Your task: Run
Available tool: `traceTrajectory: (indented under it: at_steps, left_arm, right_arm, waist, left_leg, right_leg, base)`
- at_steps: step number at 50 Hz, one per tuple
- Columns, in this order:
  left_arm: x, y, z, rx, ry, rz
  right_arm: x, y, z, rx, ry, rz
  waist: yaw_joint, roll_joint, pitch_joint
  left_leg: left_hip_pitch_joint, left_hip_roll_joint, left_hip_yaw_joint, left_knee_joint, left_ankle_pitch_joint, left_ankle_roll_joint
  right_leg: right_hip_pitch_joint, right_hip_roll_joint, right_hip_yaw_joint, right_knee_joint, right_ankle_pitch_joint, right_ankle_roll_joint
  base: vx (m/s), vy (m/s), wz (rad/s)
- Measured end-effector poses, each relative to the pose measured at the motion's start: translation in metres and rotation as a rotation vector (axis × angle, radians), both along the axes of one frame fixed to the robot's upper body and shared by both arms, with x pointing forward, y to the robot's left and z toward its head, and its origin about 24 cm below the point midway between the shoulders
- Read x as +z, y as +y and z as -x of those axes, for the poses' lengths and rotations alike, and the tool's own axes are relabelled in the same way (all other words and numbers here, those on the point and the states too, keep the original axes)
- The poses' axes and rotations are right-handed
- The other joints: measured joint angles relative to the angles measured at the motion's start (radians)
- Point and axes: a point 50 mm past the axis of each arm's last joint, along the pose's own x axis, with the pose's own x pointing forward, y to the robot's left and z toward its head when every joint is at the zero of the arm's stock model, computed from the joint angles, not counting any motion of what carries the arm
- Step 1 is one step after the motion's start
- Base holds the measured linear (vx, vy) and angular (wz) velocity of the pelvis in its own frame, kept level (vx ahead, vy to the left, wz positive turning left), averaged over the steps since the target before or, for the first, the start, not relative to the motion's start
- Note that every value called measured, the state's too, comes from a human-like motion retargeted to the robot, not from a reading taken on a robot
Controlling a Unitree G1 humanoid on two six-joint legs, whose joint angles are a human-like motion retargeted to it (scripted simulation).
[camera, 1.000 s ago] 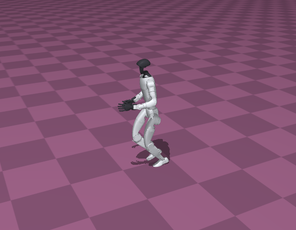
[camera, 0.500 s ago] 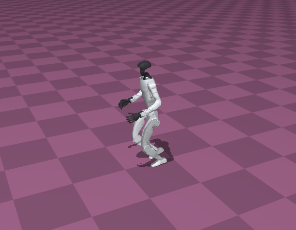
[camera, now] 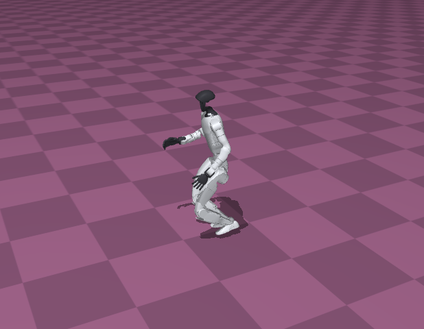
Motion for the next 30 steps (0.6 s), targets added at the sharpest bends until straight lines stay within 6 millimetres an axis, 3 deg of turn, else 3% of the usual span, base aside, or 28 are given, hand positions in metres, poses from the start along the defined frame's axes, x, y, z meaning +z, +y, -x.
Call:
traceTrajectory:
  at_steps: [3,5,7,10,14,16,19,23,26,28,30]
  left_arm:
    - [0.034,-0.002,-0.012,-0.031,-0.173,0.04]
    - [0.053,-0.005,-0.015,-0.022,-0.261,0.073]
    - [0.072,-0.007,-0.021,-0.002,-0.352,0.104]
    - [0.103,-0.004,-0.033,0.036,-0.507,0.127]
    - [0.129,0.005,-0.041,0.1,-0.645,0.097]
    - [0.132,0.009,-0.041,0.132,-0.666,0.088]
    - [0.12,0.014,-0.038,0.179,-0.616,0.094]
    - [0.081,0.02,-0.032,0.179,-0.41,0.069]
    - [0.06,0.015,-0.035,0.086,-0.277,0.01]
    - [0.063,0.01,-0.041,0.018,-0.286,-0.008]
    - [0.075,0.004,-0.043,-0.026,-0.345,-0.009]
  right_arm:
    - [-0.024,-0.009,0.026,0.016,0.121,-0.029]
    - [-0.049,-0.01,0.048,0.024,0.245,-0.07]
    - [-0.068,-0.012,0.066,0.021,0.346,-0.097]
    - [-0.081,-0.015,0.082,0.007,0.419,-0.134]
    - [-0.08,-0.015,0.085,-0.002,0.406,-0.19]
    - [-0.073,-0.014,0.081,0.002,0.37,-0.21]
    - [-0.059,-0.011,0.07,0.012,0.293,-0.218]
    - [-0.043,-0.014,0.046,0.006,0.234,-0.097]
    - [-0.045,-0.022,0.03,-0.05,0.25,0.015]
    - [-0.053,-0.027,0.03,-0.088,0.278,0.026]
    - [-0.068,-0.03,0.043,-0.118,0.325,-0.013]
  waist:
    - [0.013,0.001,-0.046]
    - [0.007,-0.003,-0.103]
    - [-0.004,-0.008,-0.157]
    - [-0.016,-0.017,-0.186]
    - [-0.022,-0.023,-0.175]
    - [-0.024,-0.025,-0.163]
    - [-0.027,-0.024,-0.134]
    - [-0.041,-0.021,-0.053]
    - [-0.043,-0.029,0.002]
    - [-0.019,-0.024,0.014]
    - [0.01,-0.02,-0.003]
  left_leg:
    - [0.094,-0.052,-0.001,-0.291,0.144,-0.021]
    - [0.16,-0.092,-0.005,-0.54,0.362,-0.055]
    - [0.19,-0.121,0.007,-0.725,0.545,-0.092]
    - [0.211,-0.157,0.016,-0.826,0.62,-0.112]
    - [0.195,-0.156,0.025,-0.727,0.536,-0.096]
    - [0.193,-0.138,0.038,-0.661,0.458,-0.085]
    - [0.182,-0.097,0.054,-0.519,0.276,-0.061]
    - [0.142,-0.026,0.07,-0.267,0.01,-0.021]
    - [0.1,-0.008,0.076,-0.136,-0.002,0.002]
    - [0.109,-0.009,0.061,-0.122,-0.002,-0.009]
    - [0.138,-0.028,0.045,-0.189,0.036,-0.026]
  right_leg:
    - [0.062,0.0,0.017,-0.184,0.139,-0.035]
    - [0.102,0.006,0.046,-0.345,0.391,-0.033]
    - [0.094,-0.013,0.056,-0.44,0.549,-0.039]
    - [0.069,-0.039,0.064,-0.447,0.576,-0.051]
    - [0.052,-0.053,0.039,-0.369,0.492,-0.046]
    - [0.055,-0.056,0.018,-0.334,0.441,-0.028]
    - [0.059,-0.056,-0.016,-0.255,0.305,-0.006]
    - [0.051,-0.065,-0.058,-0.081,0.03,0.013]
    - [0.048,-0.095,-0.082,0.003,-0.034,0.005]
    - [0.074,-0.071,-0.081,-0.037,-0.004,-0.011]
    - [0.111,-0.032,-0.066,-0.141,0.059,-0.032]
  base:
    - [0.19,-0.03,-0.04]
    - [0.23,-0.02,0.13]
    - [0.19,-0.01,0.16]
    - [0.08,0.0,0.09]
    - [0.0,0.0,0.0]
    - [-0.09,-0.01,-0.22]
    - [-0.12,-0.02,-0.28]
    - [-0.14,-0.04,-0.24]
    - [-0.07,-0.04,-0.01]
    - [0.09,-0.02,-0.3]
    - [0.14,-0.01,-0.29]
